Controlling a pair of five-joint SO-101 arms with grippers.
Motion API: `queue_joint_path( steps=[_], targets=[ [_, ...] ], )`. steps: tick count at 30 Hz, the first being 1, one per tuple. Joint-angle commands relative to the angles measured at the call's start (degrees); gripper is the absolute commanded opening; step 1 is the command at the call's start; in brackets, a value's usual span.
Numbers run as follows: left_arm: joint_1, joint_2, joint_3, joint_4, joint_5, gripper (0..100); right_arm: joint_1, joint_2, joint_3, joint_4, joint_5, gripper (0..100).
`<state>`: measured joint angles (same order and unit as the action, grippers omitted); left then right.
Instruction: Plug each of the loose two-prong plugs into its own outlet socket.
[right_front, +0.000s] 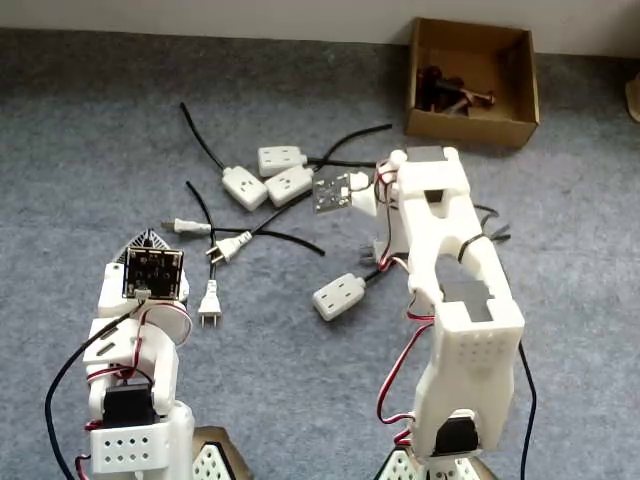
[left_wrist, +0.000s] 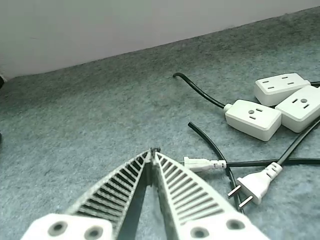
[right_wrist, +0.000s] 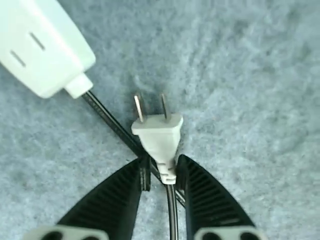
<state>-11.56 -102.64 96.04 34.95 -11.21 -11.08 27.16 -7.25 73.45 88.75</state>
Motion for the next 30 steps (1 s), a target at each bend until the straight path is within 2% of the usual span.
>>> queue_joint_path(
  steps=[1,12,17,21,30],
  targets=[
    [1.4,-0.1,1.2,-0.1,-0.7,1,-0.4,-0.9,-2.7,0.6,0.7,8.5],
    [1.4,-0.1,1.2,-0.1,-0.7,1,-0.4,-0.8,-2.6,0.6,1.0,8.5],
    [1.4,-0.1,1.2,-0.1,-0.7,1,-0.4,0.4,-2.8,0.7,4.3,8.5],
    [1.8,-0.1,1.2,0.0,-3.0,1,-0.3,4.7,-3.1,0.8,4.0,11.4],
    [2.6,-0.1,1.2,0.1,-3.1,1,-0.4,6.0,-3.2,0.5,4.0,11.9]
  ],
)
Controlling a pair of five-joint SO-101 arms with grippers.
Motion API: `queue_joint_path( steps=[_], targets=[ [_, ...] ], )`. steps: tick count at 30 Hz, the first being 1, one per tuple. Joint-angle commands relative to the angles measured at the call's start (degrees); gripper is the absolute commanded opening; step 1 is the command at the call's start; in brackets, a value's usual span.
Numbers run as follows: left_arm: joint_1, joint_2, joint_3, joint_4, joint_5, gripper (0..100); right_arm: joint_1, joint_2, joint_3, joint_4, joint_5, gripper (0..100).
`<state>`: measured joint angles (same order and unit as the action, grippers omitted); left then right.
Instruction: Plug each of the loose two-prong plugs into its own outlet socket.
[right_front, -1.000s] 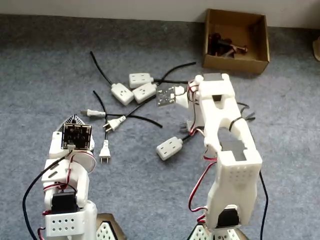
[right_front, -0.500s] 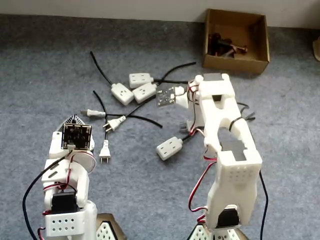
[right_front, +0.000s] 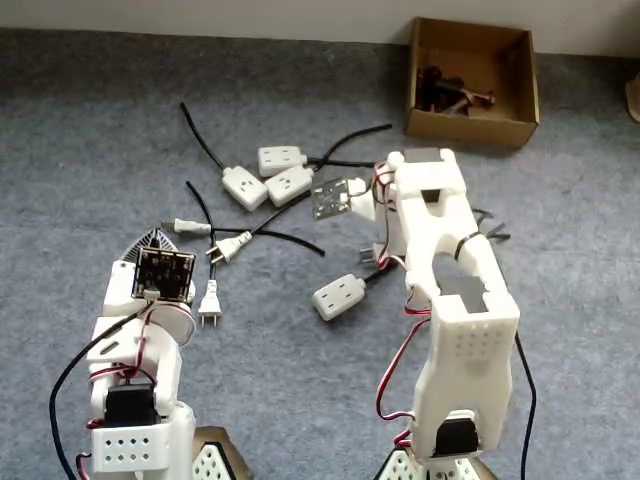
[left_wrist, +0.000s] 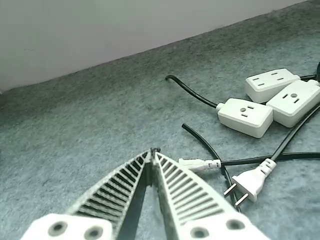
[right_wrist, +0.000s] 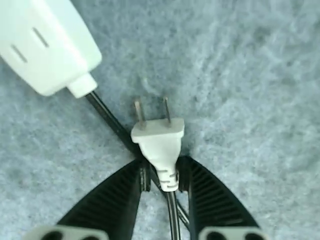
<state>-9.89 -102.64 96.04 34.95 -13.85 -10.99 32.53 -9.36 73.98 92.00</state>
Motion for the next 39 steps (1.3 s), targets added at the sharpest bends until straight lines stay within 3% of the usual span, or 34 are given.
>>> queue_joint_path(
  steps=[1,6,10,21,27,32,39],
  targets=[
    [0.9,-0.1,1.2,0.1,-0.4,1,-0.5,0.7,-1.1,0.0,0.7,11.9],
    [0.9,-0.1,1.2,0.1,-0.4,1,-0.5,0.8,-1.1,0.0,0.3,10.8],
    [0.9,-0.1,1.2,0.1,-0.4,1,-0.5,0.5,-1.1,-1.0,-3.5,0.4],
    [0.9,-0.1,1.2,0.1,-0.4,1,-1.4,0.8,-1.0,-4.0,-12.0,0.8],
    [0.9,-0.1,1.2,0.1,-0.4,1,-2.0,0.9,-0.7,-10.6,-16.7,0.8],
    [0.9,-0.1,1.2,0.1,-0.4,1,-2.1,0.8,-1.1,-10.9,-22.7,1.0],
    [0.9,-0.1,1.2,0.1,-0.4,1,-1.9,0.8,-1.1,-10.9,-25.6,1.0]
  ],
)
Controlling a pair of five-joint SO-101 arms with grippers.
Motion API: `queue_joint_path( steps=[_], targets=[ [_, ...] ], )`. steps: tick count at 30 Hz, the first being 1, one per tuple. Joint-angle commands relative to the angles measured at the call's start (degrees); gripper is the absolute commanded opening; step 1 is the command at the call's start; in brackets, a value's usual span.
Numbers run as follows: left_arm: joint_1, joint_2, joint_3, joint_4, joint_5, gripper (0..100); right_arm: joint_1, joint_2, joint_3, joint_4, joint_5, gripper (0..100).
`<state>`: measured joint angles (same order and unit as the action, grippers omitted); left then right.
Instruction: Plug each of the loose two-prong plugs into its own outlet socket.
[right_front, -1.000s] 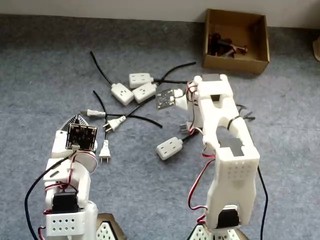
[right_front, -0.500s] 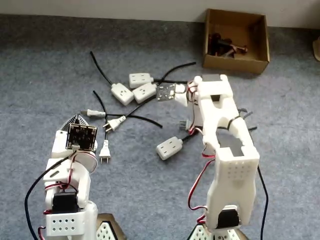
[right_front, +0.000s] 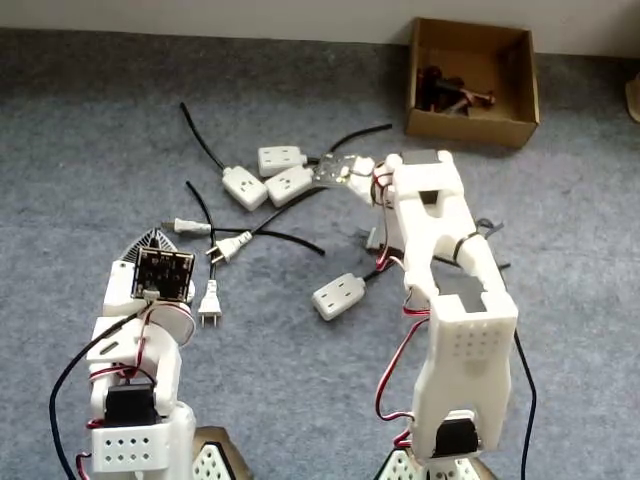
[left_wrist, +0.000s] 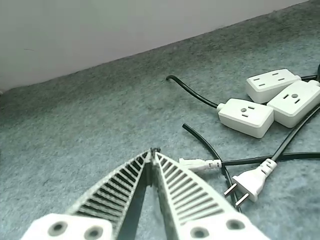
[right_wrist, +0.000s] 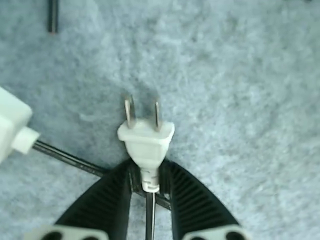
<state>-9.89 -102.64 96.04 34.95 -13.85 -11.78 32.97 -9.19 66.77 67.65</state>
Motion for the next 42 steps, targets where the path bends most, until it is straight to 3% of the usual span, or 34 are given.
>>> queue_joint_path(
  steps=[1,14,24,30,35,42],
  targets=[
    [0.9,-0.1,1.2,0.1,-0.4,1,-1.1,0.2,-1.3,-3.5,-1.1,0.9],
    [0.9,-0.1,1.2,0.1,-0.4,1,-1.3,0.0,-12.3,15.6,0.4,0.8],
    [0.9,-0.1,1.2,0.1,-0.4,1,-1.9,0.0,-28.1,34.2,-3.7,0.8],
    [0.9,-0.1,1.2,0.1,-0.4,1,-2.9,0.0,-32.5,34.2,-12.9,0.6],
    [0.9,-0.1,1.2,0.1,-0.4,1,-4.1,0.0,-33.6,34.2,-25.1,0.5],
    [0.9,-0.1,1.2,0.2,-0.4,1,-4.9,-6.8,-34.0,34.3,-28.5,0.5]
  ],
)
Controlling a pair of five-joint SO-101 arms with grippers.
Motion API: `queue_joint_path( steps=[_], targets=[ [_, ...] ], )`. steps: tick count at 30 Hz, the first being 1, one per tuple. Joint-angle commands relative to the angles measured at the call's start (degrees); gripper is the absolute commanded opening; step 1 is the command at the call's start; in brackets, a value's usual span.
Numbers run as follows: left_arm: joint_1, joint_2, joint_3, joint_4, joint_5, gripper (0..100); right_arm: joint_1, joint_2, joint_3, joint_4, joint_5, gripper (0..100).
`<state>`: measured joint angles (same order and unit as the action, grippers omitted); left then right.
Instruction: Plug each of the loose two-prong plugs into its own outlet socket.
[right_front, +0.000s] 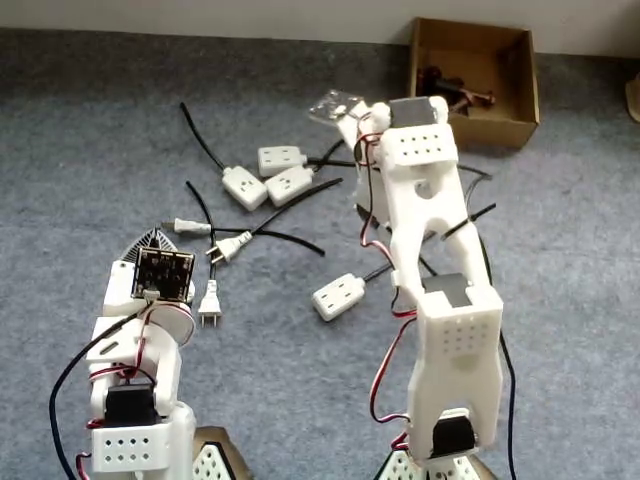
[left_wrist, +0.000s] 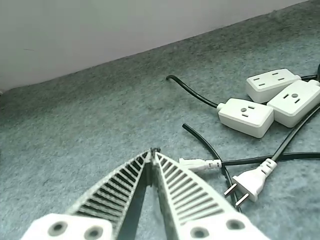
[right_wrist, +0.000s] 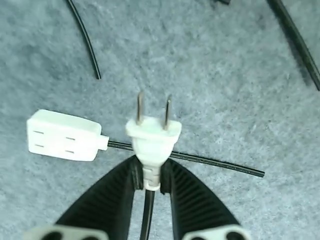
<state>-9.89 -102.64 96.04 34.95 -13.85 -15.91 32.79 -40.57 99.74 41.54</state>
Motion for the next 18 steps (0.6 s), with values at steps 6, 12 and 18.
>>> queue_joint_path(
  steps=[6,12,18],
  targets=[
    [0.9,-0.1,1.2,0.2,-0.4,1,-0.3,-15.0,5.5,1.4,-4.9,0.5],
    [1.1,-0.1,1.2,0.3,-0.4,1,-0.2,-28.4,18.3,1.2,-5.0,0.5],
    [4.1,-0.5,1.2,2.6,-3.9,1,-0.2,-43.0,24.7,1.1,-3.3,0.5]
  ],
)
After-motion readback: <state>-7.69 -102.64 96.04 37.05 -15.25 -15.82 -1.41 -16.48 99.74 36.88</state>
